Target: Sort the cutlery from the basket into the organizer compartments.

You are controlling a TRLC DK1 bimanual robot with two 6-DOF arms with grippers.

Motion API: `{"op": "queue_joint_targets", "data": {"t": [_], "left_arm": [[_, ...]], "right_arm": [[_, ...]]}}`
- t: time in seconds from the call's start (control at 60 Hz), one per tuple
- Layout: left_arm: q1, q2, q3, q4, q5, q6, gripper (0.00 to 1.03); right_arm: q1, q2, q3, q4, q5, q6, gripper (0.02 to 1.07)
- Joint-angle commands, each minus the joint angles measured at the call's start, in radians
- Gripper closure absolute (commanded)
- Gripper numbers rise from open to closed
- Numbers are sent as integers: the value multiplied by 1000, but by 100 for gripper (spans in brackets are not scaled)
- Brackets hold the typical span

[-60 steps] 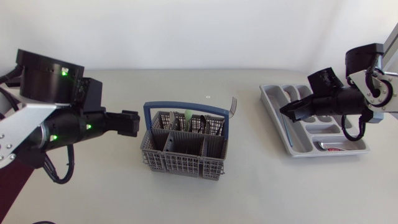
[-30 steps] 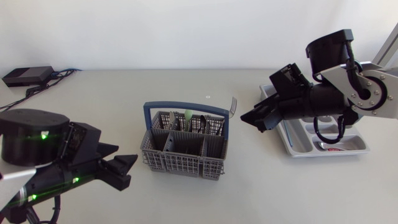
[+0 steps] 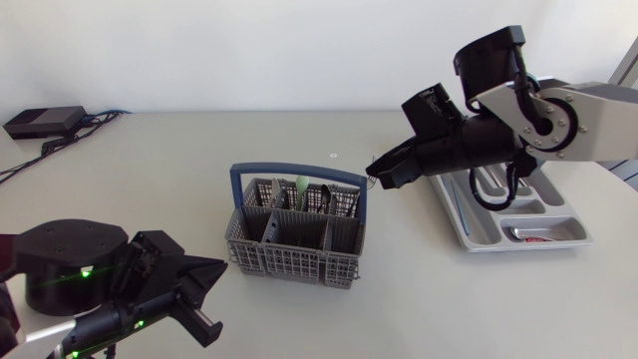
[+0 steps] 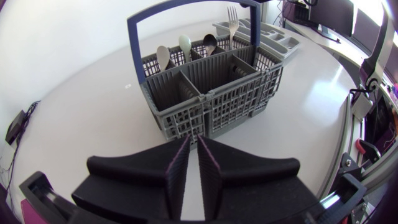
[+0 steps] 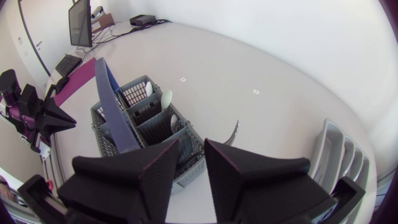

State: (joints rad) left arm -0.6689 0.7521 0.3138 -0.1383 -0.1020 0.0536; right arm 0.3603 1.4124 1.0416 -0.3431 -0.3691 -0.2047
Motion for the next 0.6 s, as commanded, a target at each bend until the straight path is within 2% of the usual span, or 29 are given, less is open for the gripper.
{"op": "queue_joint_targets", "data": {"t": [0.0,0.233,0.367,0.583], "left_arm": [[0,75,-36,55,7,49,100],[114,406,-2,295,7,144,100],[180,558,76,345,7,163,100],[186,668,151,391,7,169,100]], "right_arm": [[12,46,41,7,1,37,101],[34,56,51,-33,-42,39,101],[62,33,28,-60,-56,22,101],[95,-20,8,-114,-54,4,101]]}}
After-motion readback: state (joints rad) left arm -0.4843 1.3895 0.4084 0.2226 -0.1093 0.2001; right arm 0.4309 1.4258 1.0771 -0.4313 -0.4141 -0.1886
